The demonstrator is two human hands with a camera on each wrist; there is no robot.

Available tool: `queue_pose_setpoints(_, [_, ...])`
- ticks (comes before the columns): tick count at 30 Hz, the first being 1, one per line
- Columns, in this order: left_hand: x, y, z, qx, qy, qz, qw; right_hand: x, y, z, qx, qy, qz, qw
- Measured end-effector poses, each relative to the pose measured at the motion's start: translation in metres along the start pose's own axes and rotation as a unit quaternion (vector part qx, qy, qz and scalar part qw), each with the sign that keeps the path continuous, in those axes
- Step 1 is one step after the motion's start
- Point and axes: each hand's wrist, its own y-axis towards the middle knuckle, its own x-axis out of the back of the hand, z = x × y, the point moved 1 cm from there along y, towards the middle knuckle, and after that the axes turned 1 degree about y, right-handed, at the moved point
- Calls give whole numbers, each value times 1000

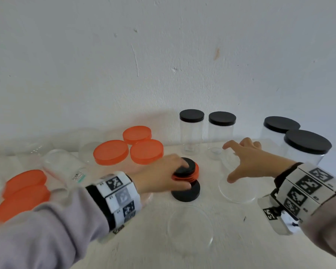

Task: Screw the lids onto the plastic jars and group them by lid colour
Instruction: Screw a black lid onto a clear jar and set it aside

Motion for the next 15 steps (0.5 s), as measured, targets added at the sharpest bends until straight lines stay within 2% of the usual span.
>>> queue_pose_setpoints(1, [-9,-5,-11,-17,7,22,1000,0,-3,1,4,-3,-6,1000])
queue_pose_setpoints(3, [-28,-14,-26,-16,23,108,994,0,-10,1,13,2,-22,1000])
queue_pose_setpoints(5, [-47,-21,-35,-2,42,208,977,3,-15,2,27,16,-40,999])
queue_pose_setpoints(7, [-60,-26,-41,1,71,262,962,8,-21,3,39,34,-57,997])
queue_pose_setpoints(10, [-71,-33,-47,-5,100,237,966,12,-27,4,51,79,-68,993])
queue_pose_setpoints(15, [-72,-42,-45,48,56,209,975,11,-30,10,48,213,-73,973])
